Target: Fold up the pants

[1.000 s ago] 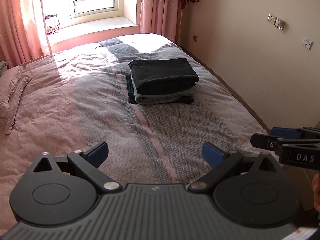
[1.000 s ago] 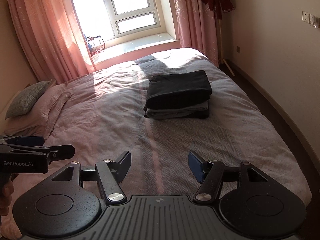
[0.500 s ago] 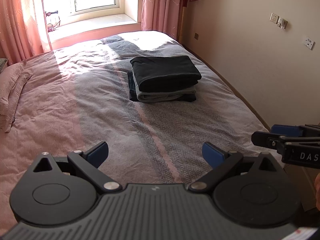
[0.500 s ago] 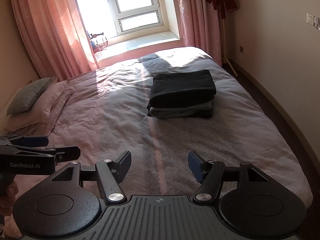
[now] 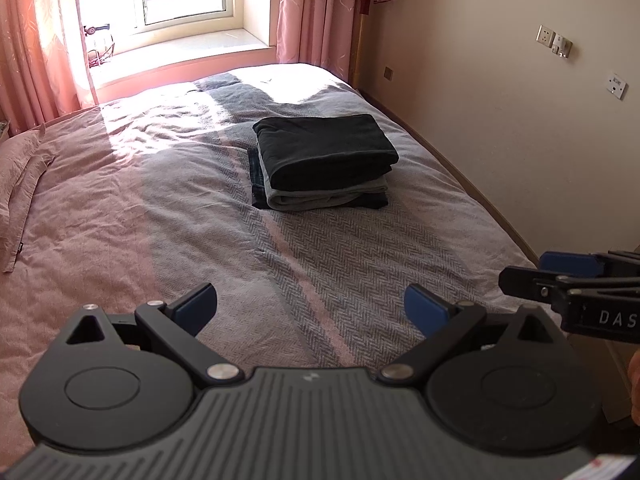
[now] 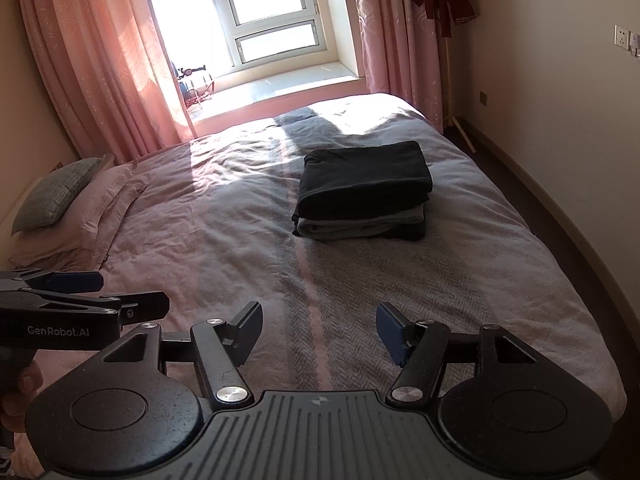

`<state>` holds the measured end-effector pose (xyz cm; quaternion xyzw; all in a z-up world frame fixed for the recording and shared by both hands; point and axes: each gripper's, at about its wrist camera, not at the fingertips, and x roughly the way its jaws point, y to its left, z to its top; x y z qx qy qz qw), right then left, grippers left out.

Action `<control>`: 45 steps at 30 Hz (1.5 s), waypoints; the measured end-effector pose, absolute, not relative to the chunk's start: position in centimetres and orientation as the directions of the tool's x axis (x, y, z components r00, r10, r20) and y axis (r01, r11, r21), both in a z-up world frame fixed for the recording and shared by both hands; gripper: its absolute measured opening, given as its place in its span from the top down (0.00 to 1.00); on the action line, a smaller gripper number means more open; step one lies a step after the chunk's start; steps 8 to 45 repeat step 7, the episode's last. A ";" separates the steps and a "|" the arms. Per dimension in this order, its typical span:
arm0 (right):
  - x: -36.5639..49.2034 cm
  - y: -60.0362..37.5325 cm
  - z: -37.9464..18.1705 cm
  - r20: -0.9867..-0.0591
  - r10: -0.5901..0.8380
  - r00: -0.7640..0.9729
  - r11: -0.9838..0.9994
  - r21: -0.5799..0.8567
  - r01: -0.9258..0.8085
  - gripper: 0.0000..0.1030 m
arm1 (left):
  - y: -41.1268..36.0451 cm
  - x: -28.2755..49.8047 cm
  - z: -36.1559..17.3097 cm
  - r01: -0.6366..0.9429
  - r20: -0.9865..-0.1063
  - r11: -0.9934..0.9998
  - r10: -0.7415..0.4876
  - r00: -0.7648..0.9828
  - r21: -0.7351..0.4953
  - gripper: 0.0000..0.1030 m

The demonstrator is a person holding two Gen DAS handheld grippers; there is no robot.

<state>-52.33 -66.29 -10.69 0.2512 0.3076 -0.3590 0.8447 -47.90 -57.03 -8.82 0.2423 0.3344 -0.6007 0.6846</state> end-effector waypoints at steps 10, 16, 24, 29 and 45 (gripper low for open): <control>-53.2 -66.8 -10.4 -0.695 -0.469 0.546 0.599 0.204 0.774 0.41 | -57.8 -48.9 -8.6 0.988 -0.738 0.132 -0.674 0.035 -0.074 0.04; -53.2 -66.8 -10.4 -0.695 -0.469 0.546 0.599 0.204 0.774 0.41 | -57.8 -48.9 -8.6 0.988 -0.738 0.132 -0.674 0.035 -0.074 0.04; -53.2 -66.8 -10.4 -0.695 -0.469 0.546 0.599 0.204 0.774 0.41 | -57.8 -48.9 -8.6 0.988 -0.738 0.132 -0.674 0.035 -0.074 0.04; -53.2 -66.8 -10.4 -0.695 -0.469 0.546 0.599 0.204 0.774 0.41 | -57.8 -48.9 -8.6 0.988 -0.738 0.132 -0.674 0.035 -0.074 0.04; -53.2 -66.8 -10.4 -0.695 -0.469 0.546 0.599 0.204 0.774 0.41 | -57.8 -48.9 -8.6 0.988 -0.738 0.132 -0.674 0.035 -0.074 0.04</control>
